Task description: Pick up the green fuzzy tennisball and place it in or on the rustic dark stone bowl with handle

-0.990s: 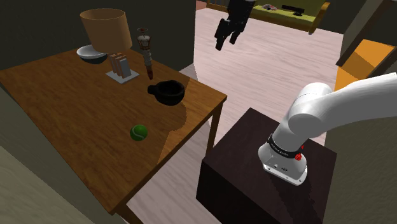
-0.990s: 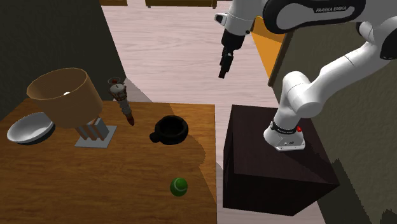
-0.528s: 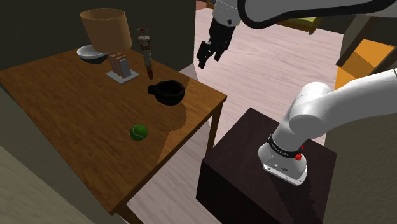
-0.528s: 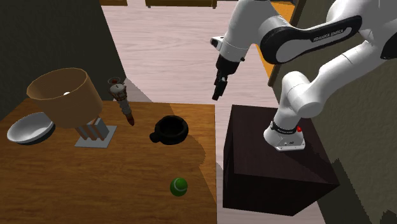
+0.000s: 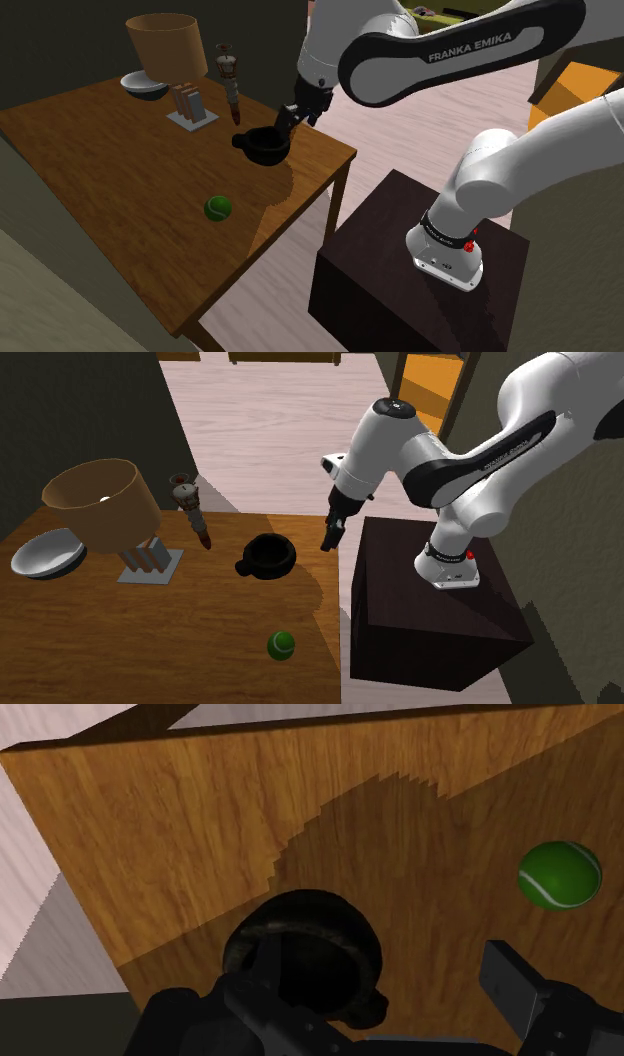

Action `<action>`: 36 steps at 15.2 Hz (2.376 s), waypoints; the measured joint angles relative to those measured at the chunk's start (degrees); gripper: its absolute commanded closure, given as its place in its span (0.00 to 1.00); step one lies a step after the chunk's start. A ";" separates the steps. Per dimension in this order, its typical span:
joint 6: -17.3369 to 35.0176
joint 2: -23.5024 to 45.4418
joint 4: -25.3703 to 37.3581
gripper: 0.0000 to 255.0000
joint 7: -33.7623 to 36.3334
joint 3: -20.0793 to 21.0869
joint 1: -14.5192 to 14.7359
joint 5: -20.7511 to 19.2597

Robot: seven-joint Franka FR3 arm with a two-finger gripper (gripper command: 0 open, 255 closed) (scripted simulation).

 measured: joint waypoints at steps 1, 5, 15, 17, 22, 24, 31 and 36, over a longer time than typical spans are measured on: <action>1.53 1.15 0.00 0.00 1.20 1.14 -0.17 -0.21; 8.82 8.45 1.36 0.00 8.18 7.69 -2.07 -2.69; 18.07 32.90 12.75 0.00 40.62 27.83 -14.36 -32.01; 16.93 39.64 16.40 0.00 49.46 28.29 -13.78 -42.69; 13.36 51.44 24.26 0.00 62.27 24.24 -6.85 -58.37; 13.38 53.35 25.24 0.00 63.75 23.08 -5.84 -60.64; 13.83 57.20 27.05 0.00 66.34 20.62 -4.06 -64.98; 13.86 57.26 27.07 1.00 66.40 20.57 -4.03 -65.07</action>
